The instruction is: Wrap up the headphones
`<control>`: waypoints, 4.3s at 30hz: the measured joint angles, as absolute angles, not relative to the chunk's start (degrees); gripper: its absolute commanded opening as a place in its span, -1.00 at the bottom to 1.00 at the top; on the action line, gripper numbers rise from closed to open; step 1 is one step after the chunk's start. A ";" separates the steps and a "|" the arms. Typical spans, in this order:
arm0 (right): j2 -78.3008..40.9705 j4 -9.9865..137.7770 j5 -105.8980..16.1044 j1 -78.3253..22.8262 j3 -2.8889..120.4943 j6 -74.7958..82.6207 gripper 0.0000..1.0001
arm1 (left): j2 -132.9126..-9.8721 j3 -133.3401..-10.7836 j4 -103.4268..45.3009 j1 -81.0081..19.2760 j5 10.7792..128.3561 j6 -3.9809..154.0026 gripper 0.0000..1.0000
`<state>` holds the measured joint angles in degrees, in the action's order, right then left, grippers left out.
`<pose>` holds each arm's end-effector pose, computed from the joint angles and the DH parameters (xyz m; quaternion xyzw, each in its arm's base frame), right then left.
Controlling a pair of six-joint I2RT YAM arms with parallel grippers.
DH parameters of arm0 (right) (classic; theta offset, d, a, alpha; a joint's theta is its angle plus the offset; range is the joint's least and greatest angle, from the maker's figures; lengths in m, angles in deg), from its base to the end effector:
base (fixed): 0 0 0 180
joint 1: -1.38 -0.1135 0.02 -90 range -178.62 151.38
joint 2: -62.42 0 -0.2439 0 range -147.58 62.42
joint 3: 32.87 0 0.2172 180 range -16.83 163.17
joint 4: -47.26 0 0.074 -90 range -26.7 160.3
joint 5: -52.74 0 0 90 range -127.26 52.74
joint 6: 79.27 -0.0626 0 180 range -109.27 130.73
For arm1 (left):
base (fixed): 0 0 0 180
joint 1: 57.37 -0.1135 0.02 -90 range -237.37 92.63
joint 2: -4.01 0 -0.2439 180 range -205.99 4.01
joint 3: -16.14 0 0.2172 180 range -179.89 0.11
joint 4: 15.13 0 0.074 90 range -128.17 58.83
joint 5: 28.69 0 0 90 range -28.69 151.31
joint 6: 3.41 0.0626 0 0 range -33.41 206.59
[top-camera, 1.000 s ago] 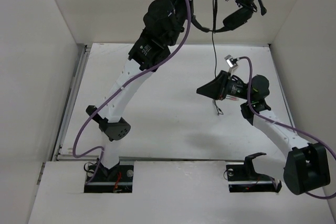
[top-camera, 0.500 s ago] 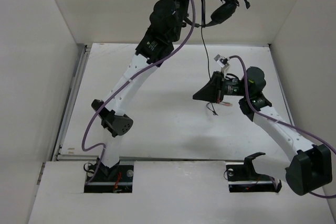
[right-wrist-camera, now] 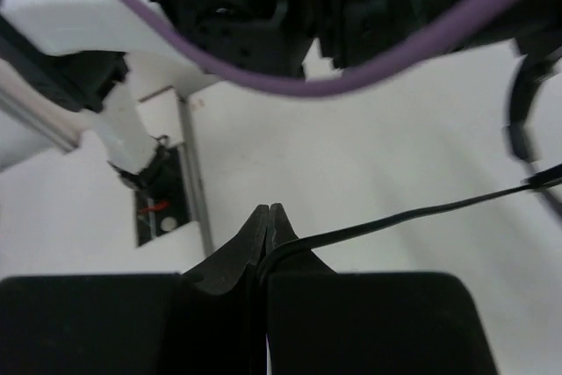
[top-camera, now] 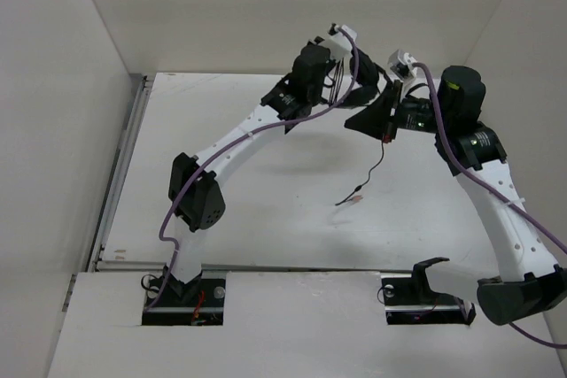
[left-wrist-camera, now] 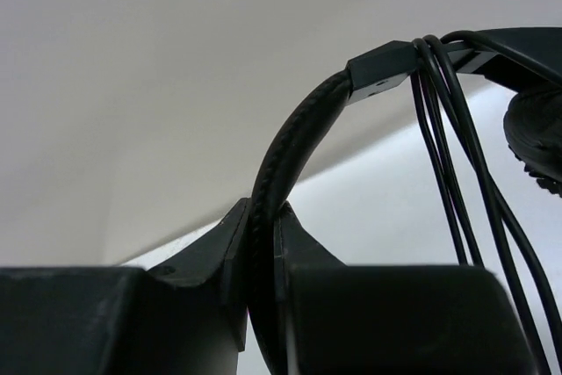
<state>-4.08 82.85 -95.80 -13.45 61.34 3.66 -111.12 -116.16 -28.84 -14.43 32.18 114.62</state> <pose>0.1997 0.1081 0.4235 -0.3649 0.6345 0.4708 0.4925 0.3572 -0.2907 0.4062 0.2360 0.6465 0.0795 0.7211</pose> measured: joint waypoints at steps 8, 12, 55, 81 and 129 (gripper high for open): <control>-7.17 105.60 -82.88 -11.38 74.61 27.66 -0.99 | -108.54 -106.37 -33.65 -12.48 33.47 116.09 -0.97; -7.36 112.88 -76.98 -11.40 78.19 36.90 -1.00 | -105.35 -102.67 -36.45 -12.50 34.72 116.15 -0.98; -8.54 75.53 -62.21 1.58 56.07 29.60 -0.89 | -90.88 -116.71 -57.67 -0.83 63.94 98.64 -0.97; -10.62 14.81 -90.64 -3.84 29.91 -49.76 -0.14 | -105.70 -152.42 -52.77 -0.88 65.25 89.03 -0.96; -4.02 80.84 -94.47 -14.90 56.73 1.49 -0.95 | -117.02 -146.28 -28.64 -12.24 33.71 114.23 -0.94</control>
<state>-4.02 80.84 -94.47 -14.90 56.73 1.49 -117.02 -146.28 -28.64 -12.24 33.71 114.23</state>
